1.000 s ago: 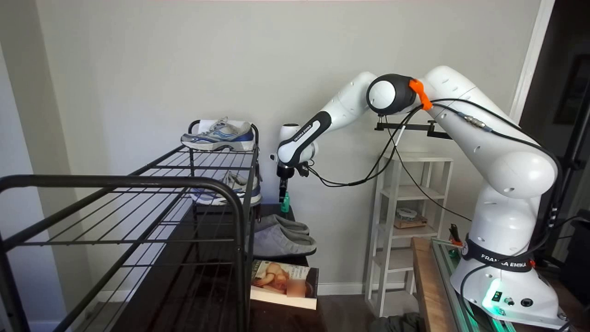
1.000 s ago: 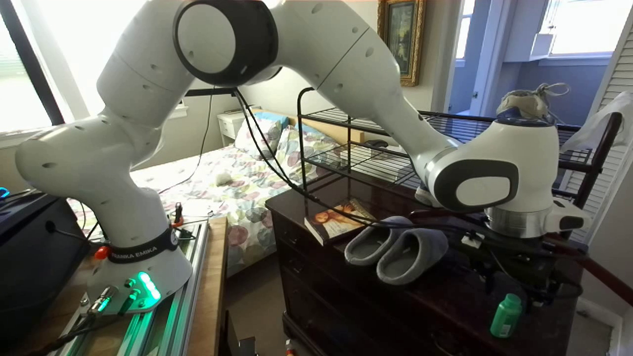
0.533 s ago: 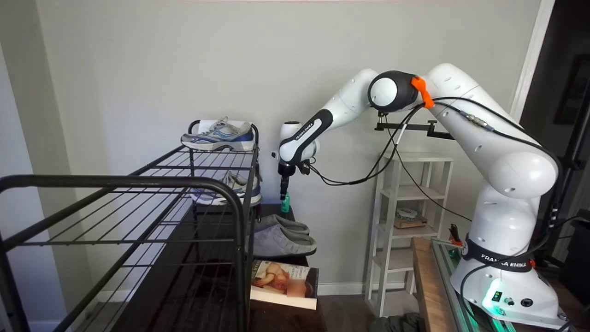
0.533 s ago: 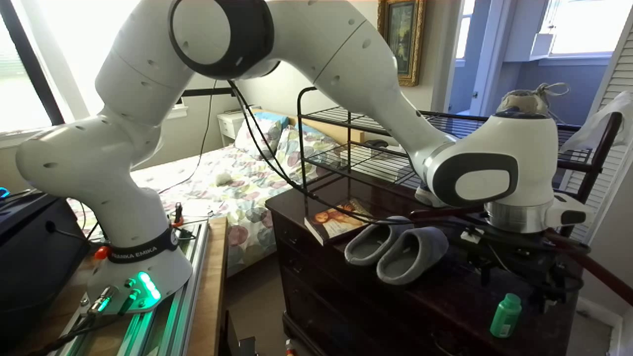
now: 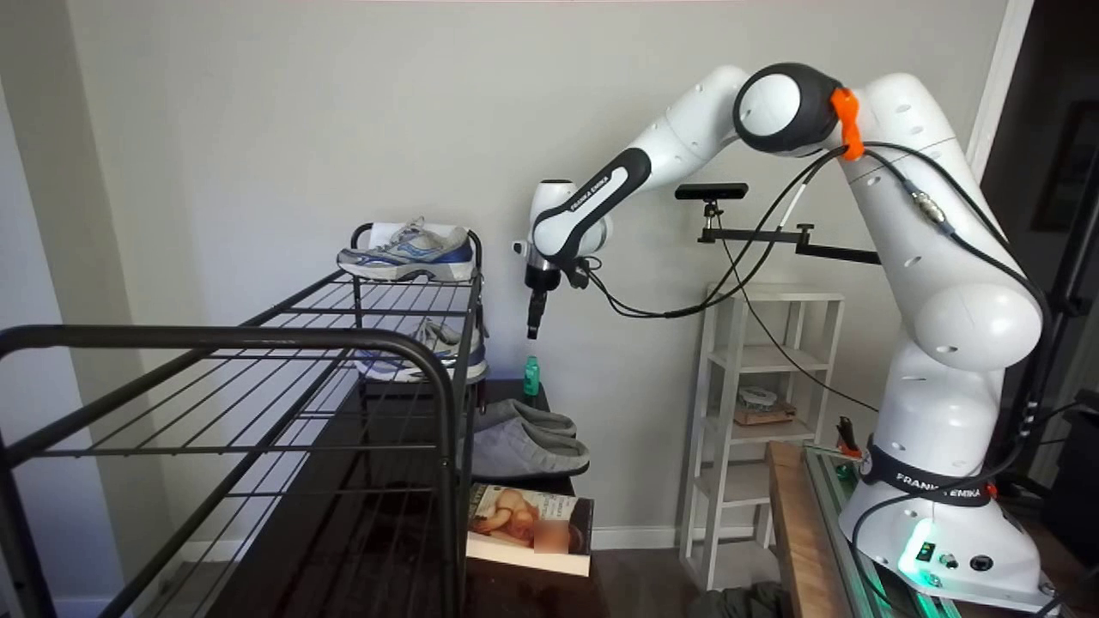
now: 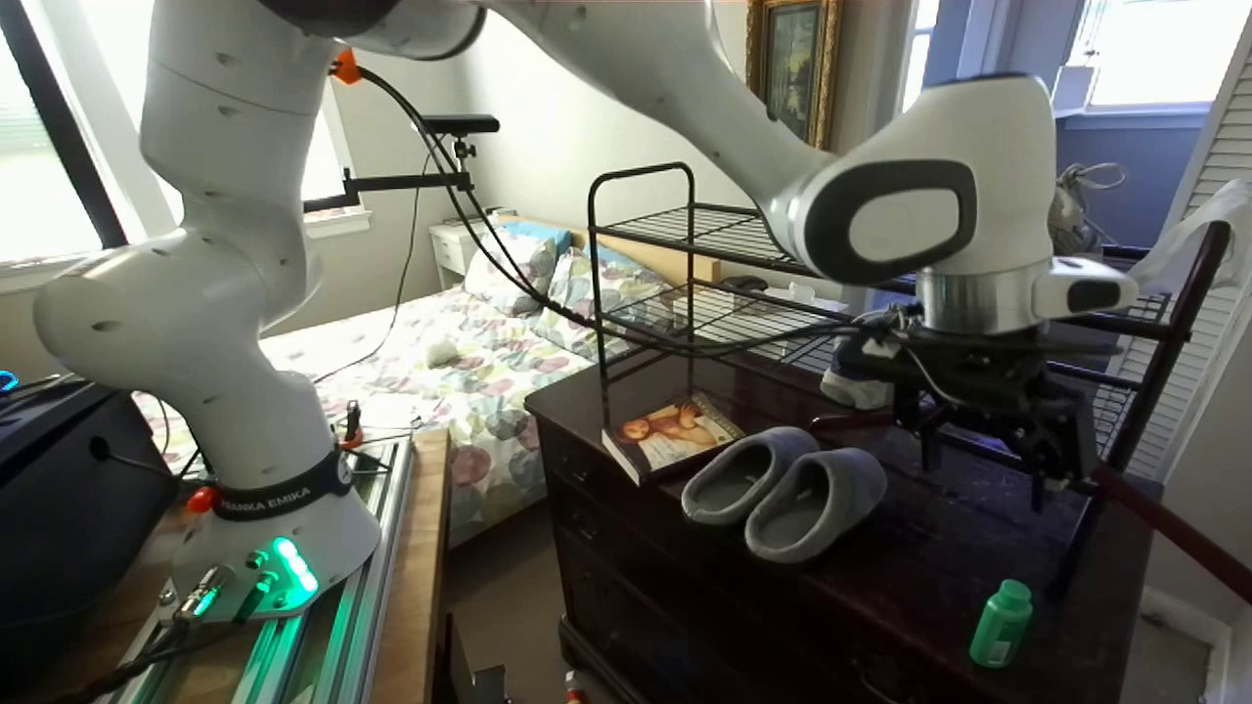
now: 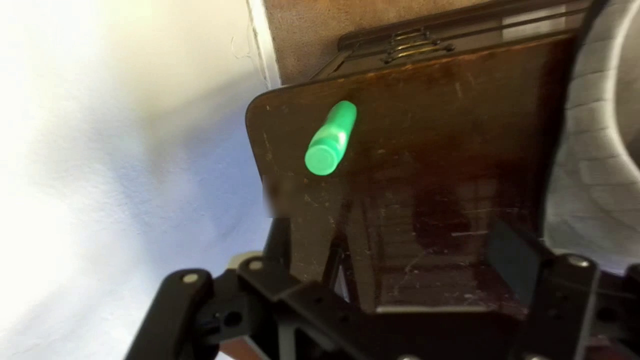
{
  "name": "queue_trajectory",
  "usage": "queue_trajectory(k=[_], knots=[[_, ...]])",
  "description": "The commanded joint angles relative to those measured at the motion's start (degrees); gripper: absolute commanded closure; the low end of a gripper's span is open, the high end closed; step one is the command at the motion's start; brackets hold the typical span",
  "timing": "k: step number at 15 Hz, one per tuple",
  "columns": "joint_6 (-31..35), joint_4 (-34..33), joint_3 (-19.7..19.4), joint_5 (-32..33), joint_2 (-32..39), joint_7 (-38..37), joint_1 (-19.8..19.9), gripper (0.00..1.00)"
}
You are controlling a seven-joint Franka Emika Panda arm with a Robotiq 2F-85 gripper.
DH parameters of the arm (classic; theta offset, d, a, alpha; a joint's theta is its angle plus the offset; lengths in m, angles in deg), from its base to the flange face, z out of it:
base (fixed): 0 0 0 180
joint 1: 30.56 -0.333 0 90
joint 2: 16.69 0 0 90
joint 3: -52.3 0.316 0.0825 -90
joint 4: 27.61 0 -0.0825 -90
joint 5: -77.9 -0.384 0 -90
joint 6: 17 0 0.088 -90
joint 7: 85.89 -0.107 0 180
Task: Put the green bottle on the countertop then move the sneaker from the top shelf to the bottom shelf.
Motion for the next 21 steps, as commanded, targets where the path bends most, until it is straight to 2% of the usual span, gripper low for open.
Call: queue_trajectory(k=[1, 3, 4, 5, 8, 11, 12, 13, 19, 21], knots=[[-12.45, 8.17, 0.52, -1.02, -13.36, 0.12, -0.32, 0.0], [-19.45, 10.09, -1.29, 2.3, -19.31, -2.49, -2.27, 0.0], [-20.74, 11.57, -2.08, 5.32, -22.52, -4.24, -3.32, 0.0], [-19.85, 13.5, -2.59, 9.15, -25.34, -4.01, -4.02, 0.0], [-11.29, 16.83, -3.41, 17.58, -29.24, -5.92, -4.91, 0.0], [-3.7, 14.77, -3.88, 25.46, -26.83, -6.27, -5.16, 0.0], [-4.45, 11.97, -3.85, 27.68, -24.82, -6.05, -5.38, 0.0], [-6.13, 14.3, -4.0, 23.22, -27.21, -4.76, -5.25, 0.0], [-4.98, 12.78, -3.99, 25.6, -25.4, -4.75, -5.48, 0.0], [2.58, 9.26, -4.35, 26.87, -23.81, -4.52, -5.14, 0.0]])
